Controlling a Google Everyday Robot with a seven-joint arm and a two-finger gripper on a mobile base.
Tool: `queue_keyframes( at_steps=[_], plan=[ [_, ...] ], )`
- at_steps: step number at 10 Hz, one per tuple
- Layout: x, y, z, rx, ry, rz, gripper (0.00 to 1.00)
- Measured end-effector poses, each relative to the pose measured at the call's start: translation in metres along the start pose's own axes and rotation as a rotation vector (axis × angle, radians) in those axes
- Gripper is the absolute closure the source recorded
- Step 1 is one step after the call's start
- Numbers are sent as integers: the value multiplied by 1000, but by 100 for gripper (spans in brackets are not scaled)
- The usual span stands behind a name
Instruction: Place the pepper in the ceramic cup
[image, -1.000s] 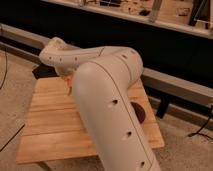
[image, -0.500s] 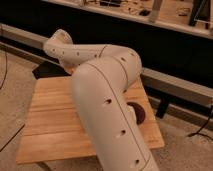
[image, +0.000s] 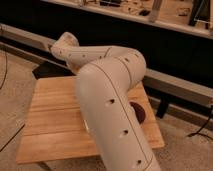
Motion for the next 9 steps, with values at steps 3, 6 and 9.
queue_keyframes(
  at_steps=[3,6,9],
  plan=[
    [16,-4,12,-27,-4,22,100],
    [34,7,16,-58,-8,0,98],
    [51,11,15,-76,2,-21,72]
  ],
)
